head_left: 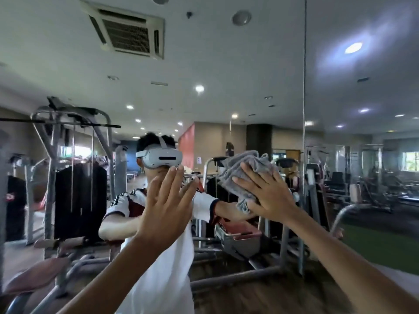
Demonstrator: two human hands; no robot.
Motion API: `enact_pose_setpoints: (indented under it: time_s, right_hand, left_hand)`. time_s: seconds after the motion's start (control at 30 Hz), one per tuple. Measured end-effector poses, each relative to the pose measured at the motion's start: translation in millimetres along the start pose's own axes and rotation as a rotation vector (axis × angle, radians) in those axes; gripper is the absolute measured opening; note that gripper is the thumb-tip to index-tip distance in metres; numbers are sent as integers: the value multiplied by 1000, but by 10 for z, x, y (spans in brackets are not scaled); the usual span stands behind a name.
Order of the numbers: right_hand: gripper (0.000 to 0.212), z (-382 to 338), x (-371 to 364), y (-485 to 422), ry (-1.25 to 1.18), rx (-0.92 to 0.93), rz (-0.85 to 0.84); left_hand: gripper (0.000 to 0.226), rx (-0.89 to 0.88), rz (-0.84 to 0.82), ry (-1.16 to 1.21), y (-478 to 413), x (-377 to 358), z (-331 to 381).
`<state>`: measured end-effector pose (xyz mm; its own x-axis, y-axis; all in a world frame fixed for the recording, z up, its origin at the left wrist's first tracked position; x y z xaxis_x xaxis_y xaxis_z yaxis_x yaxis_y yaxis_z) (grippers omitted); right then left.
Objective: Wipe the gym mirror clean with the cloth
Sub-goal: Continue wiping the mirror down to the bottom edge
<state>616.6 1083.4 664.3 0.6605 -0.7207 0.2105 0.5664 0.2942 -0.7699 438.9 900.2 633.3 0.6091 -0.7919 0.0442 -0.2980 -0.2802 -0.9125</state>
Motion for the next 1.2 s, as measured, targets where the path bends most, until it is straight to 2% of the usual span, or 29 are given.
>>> enact_pose_setpoints:
  time_s: [0.03,0.1,0.17,0.2,0.23,0.27,0.37,0.4,0.43,0.47,0.6,0.67,0.73,0.83,0.87,0.9,0.93,0.97,1.07,1.13,1.2]
  right_hand:
    - [59,310,20,-6,2,-154,43]
    - [58,850,101,11,-76,-587,152]
    - [61,1001,85,84,-193,-974,286]
    - [61,890,77,111,-194,-1059,325]
    - [61,688,49,156,-168,-1043,320]
    - [59,423,18,212,-131,-912,281]
    - [57,-227,-90,626,-71,-219,44]
    - [58,-215,-87,732,-60,-92,6]
    - [59,-102,-106,797,-54,-81,-4]
    - [59,79,-123,808,-45,-177,19]
    - [57,701,-111,921,-172,-935,196]
    - [59,449,-147,983,-216,-1110,291]
    - [57,-169,-206,1035,-199,-1049,306]
    - [58,-1100,-313,1208,-213,-549,116]
    - [58,-1157,-315,1277,-209,-408,67]
    - [58,-1047,-305,1294,-210,-353,57]
    - [57,-851,-288,1253,-191,-382,79]
    - [57,-609,-271,1170,-171,-486,120]
    - [58,8,-201,952,-180,-977,228]
    - [58,-93,-220,871,-226,-1172,265]
    - [57,-566,-251,773,-218,-1170,269]
  left_hand:
    - [43,-9,-6,-9,-81,-14,39]
    - [46,-8,-28,-21,-178,-36,51]
    - [44,1,-7,-21,-216,-40,78]
    - [44,8,3,-18,-211,-50,106]
    - [45,4,9,-19,-191,-51,150]
    - [45,-18,15,-22,-163,-58,210]
    - [45,-163,9,2,-46,-77,463]
    - [45,-216,2,17,-3,-90,519]
    - [44,-261,-11,26,44,-96,570]
    - [43,-299,-23,29,71,-109,614]
    - [45,-384,-25,86,185,-104,710]
    - [44,-395,-12,127,250,-77,728]
    - [41,-395,-21,152,344,-68,734]
    - [37,-416,-24,155,451,-56,709]
    - [37,-425,-31,160,495,-56,680]
    - [38,-426,-35,168,535,-55,629]
    - [38,-416,-32,177,564,-49,556]
    - [38,-400,-27,181,577,-44,462]
    - [38,-344,2,150,610,-54,222]
    - [41,-331,-2,142,673,-65,157]
    - [41,-314,-3,152,737,-62,153]
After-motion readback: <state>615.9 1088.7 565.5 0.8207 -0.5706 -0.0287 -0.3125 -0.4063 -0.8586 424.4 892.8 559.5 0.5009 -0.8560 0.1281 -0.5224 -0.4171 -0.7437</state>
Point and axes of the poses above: each hand's wrist, its own y-axis away from the middle knuckle, its own x-axis out of the back of the hand, z = x × y, the point moved 5 cm from there along -y, towards the middle knuckle, and after that the axes turned 3 degrees about -y, right-handed, at the moved point
